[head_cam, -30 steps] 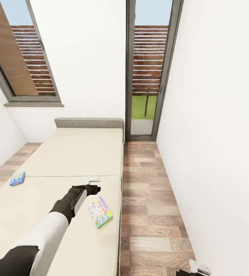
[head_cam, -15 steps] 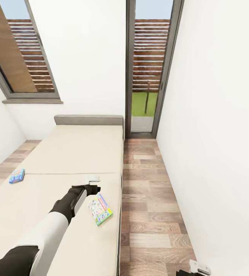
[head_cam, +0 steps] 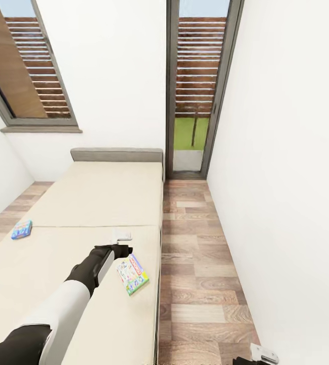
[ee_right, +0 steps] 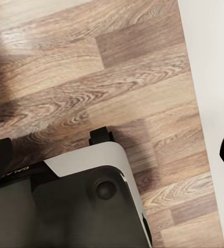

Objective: Put all the toys in the child's room - the three board games (two on the bed and one on the table), the two jigsaw puzzles on the table, and the tennis ball on the table - inside the toy box on the table in the child's room.

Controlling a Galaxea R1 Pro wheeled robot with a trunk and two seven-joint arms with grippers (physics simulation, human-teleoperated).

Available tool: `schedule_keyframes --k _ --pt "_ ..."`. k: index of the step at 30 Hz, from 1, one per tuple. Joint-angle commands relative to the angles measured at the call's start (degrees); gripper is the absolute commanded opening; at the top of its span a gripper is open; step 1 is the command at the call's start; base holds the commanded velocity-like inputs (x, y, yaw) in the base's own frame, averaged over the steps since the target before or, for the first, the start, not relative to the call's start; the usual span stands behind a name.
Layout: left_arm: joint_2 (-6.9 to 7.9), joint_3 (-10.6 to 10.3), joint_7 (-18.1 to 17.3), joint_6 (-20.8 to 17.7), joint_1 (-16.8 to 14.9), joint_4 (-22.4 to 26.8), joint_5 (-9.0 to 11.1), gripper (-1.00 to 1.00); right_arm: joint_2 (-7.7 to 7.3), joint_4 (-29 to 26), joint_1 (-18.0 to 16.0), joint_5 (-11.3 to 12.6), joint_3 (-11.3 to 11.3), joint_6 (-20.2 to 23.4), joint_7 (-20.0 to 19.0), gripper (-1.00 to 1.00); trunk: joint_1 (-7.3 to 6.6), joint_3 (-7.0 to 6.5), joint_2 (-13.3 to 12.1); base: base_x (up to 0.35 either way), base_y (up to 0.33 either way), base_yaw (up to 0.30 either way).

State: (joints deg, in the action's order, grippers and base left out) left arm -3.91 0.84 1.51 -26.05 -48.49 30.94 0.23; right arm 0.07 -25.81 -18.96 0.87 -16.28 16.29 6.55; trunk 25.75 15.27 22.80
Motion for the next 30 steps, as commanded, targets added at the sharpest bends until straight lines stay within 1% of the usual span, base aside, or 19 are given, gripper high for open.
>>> schedule_keyframes --k 1,12,30 --pt "-0.03 0.1 0.2 -0.3 0.0 0.1 0.0 1.0 0.02 -0.1 0.0 0.1 -0.1 0.3 0.1 1.0 0.03 0.2 0.1 0.0 0.0 0.0" --pt "-0.04 0.1 0.2 1.2 0.0 0.1 0.1 1.0 0.02 -0.1 0.0 0.1 -0.1 0.3 0.1 1.0 0.03 1.23 0.1 0.0 0.0 0.0" --pt "0.02 0.1 -0.1 1.2 0.0 0.1 0.2 1.0 0.02 -0.1 0.0 0.1 0.0 0.3 0.1 1.0 0.03 2.91 0.1 0.0 0.0 0.0"
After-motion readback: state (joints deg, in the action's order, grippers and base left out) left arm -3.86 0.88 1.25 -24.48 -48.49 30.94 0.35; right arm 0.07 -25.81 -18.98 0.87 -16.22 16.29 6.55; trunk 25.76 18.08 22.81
